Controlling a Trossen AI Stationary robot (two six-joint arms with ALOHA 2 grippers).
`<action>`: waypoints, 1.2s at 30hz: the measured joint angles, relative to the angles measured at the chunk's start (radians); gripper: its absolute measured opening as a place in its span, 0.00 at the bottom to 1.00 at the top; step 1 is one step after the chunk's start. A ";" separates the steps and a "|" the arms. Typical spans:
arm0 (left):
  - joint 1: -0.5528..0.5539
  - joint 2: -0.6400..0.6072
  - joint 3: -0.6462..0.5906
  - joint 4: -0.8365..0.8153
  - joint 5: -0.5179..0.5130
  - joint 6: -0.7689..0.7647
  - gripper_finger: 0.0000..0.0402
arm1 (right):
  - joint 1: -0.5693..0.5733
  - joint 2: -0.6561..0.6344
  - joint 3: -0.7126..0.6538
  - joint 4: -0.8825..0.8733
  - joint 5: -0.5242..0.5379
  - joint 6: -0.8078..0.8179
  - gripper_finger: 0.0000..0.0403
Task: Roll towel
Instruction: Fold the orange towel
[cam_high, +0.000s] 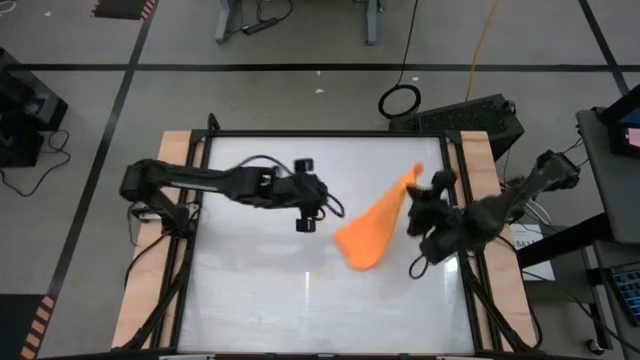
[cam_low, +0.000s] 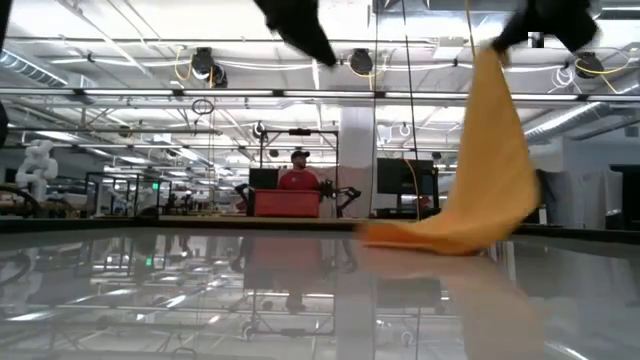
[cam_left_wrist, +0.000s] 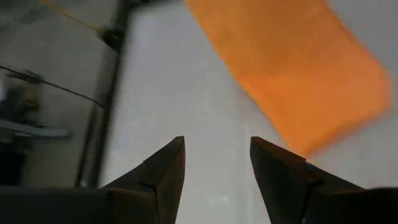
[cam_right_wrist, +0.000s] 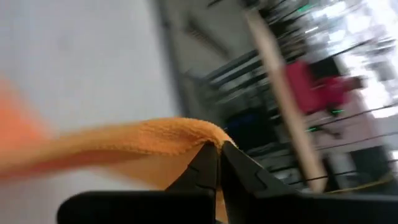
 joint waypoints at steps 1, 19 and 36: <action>-0.009 -0.031 0.005 -0.010 -0.027 -0.010 0.47 | -0.019 -0.008 0.043 0.036 0.029 -0.093 0.00; -0.220 -0.245 0.012 -0.245 -0.185 -0.310 0.47 | -0.208 0.233 0.063 0.644 -1.140 -0.650 0.03; -0.240 -0.021 0.011 -0.236 -0.179 -0.296 0.47 | 0.052 0.535 -0.043 0.933 -1.199 -0.433 0.56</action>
